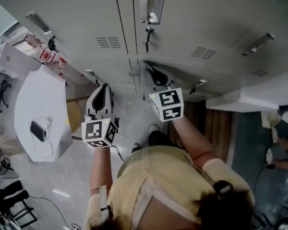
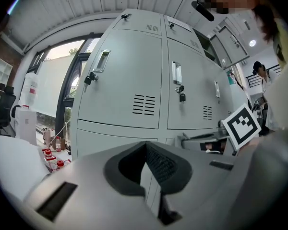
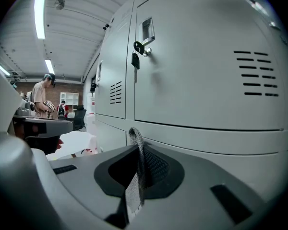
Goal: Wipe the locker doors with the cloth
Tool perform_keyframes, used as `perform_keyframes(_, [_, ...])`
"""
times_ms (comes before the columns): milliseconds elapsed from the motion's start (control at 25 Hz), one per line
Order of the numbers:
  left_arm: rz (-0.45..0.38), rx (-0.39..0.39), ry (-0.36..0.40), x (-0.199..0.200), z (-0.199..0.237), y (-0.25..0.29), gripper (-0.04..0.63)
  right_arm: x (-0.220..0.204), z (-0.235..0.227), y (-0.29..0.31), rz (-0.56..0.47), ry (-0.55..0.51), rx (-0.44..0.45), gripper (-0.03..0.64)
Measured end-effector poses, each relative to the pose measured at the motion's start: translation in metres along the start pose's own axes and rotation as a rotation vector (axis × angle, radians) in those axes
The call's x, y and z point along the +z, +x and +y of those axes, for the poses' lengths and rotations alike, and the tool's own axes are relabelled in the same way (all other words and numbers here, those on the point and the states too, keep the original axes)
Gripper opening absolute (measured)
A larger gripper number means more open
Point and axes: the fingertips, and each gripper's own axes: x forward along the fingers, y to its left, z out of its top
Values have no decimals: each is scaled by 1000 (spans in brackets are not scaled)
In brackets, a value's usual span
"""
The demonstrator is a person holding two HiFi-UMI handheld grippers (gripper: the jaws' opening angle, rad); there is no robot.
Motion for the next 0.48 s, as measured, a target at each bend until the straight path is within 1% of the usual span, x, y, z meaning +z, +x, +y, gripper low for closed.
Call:
perform_keyframes(280, [9,-7,13,1,-11,17,2,-9,-24,-3,14,13,-25,14])
perform_keyframes(480, [17,-30,-8,-5,-27,32,2,-15,-48,-17,14,29,-56,14])
